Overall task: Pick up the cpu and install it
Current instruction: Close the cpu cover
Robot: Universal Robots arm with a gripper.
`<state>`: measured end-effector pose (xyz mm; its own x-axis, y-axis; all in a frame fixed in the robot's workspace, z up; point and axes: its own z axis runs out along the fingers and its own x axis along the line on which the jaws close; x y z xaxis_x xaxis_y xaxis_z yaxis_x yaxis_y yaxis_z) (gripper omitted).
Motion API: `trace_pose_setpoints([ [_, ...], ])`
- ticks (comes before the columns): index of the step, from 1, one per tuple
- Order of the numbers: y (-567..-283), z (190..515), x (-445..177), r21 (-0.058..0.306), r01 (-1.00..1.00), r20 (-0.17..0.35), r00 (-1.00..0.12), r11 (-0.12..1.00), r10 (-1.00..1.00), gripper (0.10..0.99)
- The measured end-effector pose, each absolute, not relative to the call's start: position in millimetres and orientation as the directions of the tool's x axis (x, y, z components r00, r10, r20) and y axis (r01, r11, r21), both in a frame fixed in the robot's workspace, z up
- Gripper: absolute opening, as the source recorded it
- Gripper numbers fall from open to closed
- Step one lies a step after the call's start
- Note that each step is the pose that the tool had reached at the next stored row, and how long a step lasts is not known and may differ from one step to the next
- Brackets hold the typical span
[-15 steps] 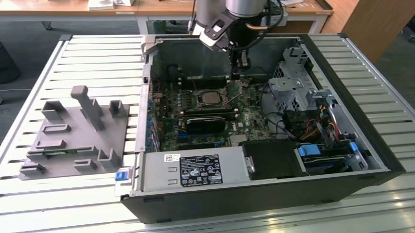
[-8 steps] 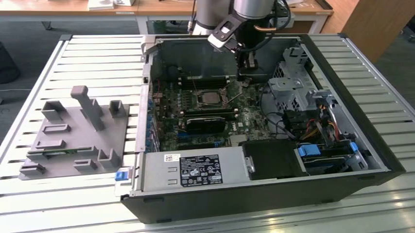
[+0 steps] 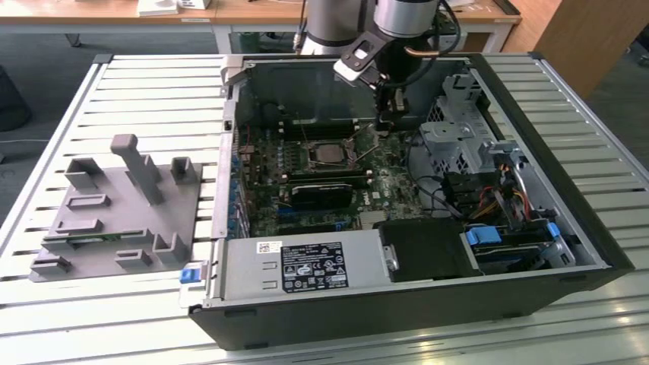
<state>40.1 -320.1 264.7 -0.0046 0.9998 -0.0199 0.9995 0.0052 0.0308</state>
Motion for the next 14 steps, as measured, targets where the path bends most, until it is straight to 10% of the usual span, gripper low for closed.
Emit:
trace_pose_setpoints([
  [14, -313.6, 250.3, 57.2, 0.027, 1.0, -0.02, -0.005, 0.005, 1.0, 0.106],
])
